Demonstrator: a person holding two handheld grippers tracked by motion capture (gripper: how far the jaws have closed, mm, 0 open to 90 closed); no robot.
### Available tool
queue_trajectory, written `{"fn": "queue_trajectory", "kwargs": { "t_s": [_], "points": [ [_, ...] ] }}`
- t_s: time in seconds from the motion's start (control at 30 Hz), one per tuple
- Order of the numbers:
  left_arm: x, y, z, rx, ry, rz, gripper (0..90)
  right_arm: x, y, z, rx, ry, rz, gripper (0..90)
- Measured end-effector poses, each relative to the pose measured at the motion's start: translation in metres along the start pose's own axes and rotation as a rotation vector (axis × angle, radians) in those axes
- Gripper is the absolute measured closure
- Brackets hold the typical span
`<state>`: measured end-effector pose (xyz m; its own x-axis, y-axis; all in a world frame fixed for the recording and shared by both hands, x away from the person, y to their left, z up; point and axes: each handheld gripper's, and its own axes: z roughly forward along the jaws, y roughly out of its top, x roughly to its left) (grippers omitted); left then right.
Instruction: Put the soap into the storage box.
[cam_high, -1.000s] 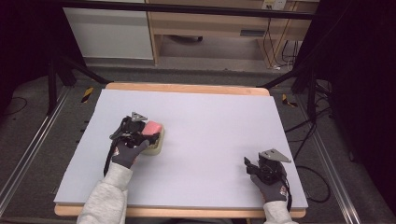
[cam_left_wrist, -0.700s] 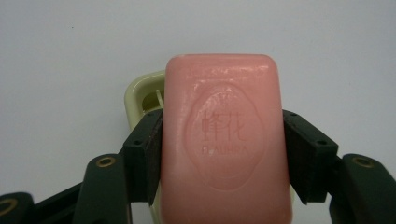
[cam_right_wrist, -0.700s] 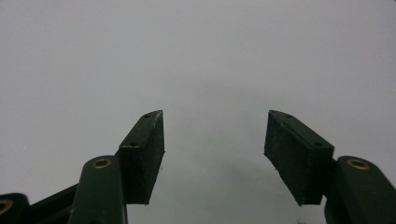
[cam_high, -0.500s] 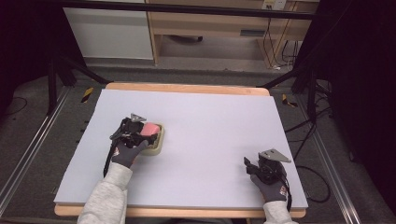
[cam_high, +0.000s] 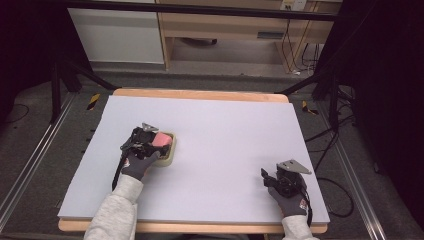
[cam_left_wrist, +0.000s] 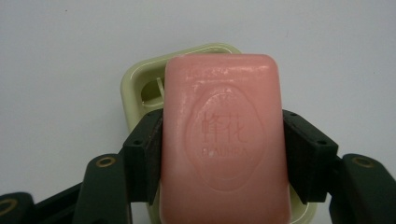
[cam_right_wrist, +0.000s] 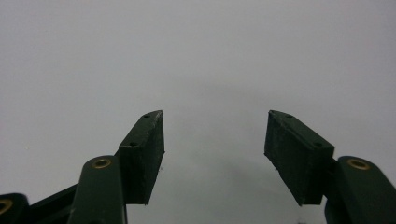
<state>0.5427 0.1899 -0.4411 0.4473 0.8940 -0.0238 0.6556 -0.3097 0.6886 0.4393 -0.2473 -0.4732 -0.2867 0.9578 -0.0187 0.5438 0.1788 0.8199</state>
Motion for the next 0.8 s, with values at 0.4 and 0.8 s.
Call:
{"fn": "queue_trajectory", "kwargs": {
  "t_s": [0.4,0.8],
  "points": [
    [-0.0012,-0.0016,0.0053,0.019,0.012,-0.002,37.0,0.0001,0.0,0.0003,0.005,0.003,0.001,37.6],
    [-0.0016,-0.0024,0.0086,0.029,0.009,-0.004,37.0,0.0003,-0.0002,0.0004,0.006,0.005,0.0,37.2]
  ]
}}
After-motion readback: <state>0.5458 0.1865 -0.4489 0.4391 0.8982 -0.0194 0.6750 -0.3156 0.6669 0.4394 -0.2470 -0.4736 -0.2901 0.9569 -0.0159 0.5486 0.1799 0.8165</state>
